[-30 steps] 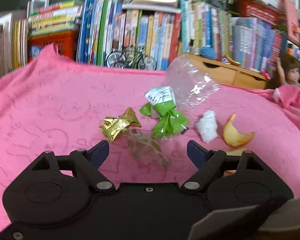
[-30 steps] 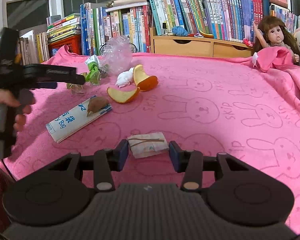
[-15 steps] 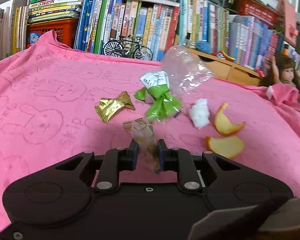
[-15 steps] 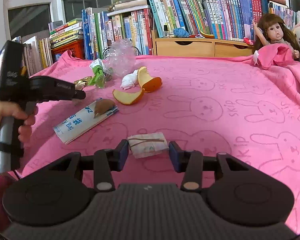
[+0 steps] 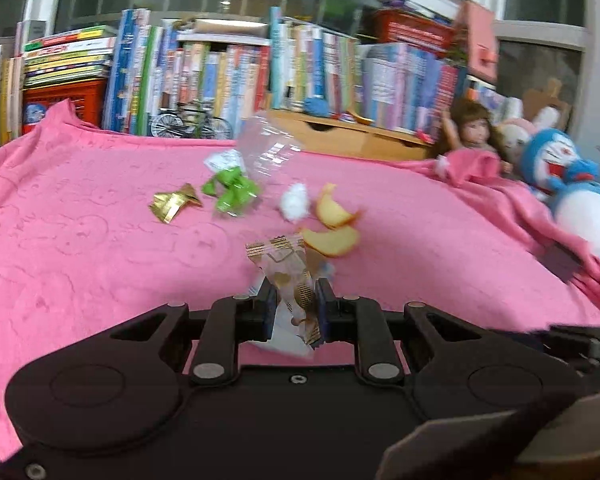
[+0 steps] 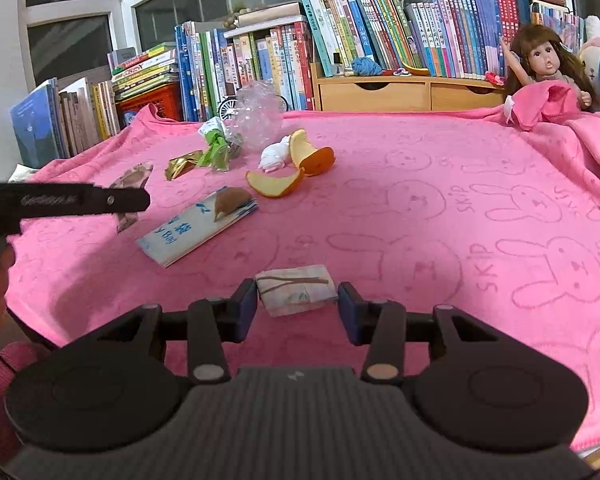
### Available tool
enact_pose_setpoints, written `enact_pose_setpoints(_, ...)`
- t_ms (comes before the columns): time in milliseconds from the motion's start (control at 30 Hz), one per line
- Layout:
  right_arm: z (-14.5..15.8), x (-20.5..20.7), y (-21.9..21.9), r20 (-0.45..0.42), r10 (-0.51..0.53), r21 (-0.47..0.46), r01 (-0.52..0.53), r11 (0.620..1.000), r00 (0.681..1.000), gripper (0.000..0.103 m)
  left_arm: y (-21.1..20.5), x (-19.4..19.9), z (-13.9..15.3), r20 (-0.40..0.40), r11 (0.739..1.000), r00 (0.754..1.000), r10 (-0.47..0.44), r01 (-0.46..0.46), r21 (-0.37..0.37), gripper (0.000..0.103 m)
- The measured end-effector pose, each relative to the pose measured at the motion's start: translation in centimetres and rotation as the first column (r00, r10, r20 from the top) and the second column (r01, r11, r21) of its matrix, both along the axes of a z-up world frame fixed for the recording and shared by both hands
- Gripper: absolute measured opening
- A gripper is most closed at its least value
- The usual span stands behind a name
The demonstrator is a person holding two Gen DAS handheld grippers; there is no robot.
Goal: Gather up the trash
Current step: 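Carry the clear wrapper and paper packet down past the table edge to the bin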
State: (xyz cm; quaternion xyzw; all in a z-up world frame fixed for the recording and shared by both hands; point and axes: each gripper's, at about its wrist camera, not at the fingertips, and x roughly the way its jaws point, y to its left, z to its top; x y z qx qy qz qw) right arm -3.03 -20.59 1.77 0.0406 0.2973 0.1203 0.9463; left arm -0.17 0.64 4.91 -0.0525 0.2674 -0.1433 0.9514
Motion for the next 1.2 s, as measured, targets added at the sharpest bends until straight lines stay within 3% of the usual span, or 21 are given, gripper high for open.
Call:
enact_pose_setpoints(300,-0.2,-5.0,0.1,-0.020,0.010,-0.003,-0.010,1.000,1.000,0.050,-1.2,-6.6,-0.8,-0.071,0.984,0.982,-0.176,0.177,-0.002,0.019)
enact_pose_setpoints(567,-2.5,-8.5,0.6,-0.117,0.020,-0.036,-0.024,0.999,0.993,0.050,-2.1,-9.4,-3.7,-0.180,0.962,0.947,-0.266,0.273,0.017,0.019)
enact_pose_setpoints(1200,-9.5,-10.1,2.0,-0.347,0.016,-0.057,-0.039,0.998,0.938,0.051,-3.3,-10.7,-13.3,-0.500,0.932,0.828,-0.253,0.348,0.104,0.021)
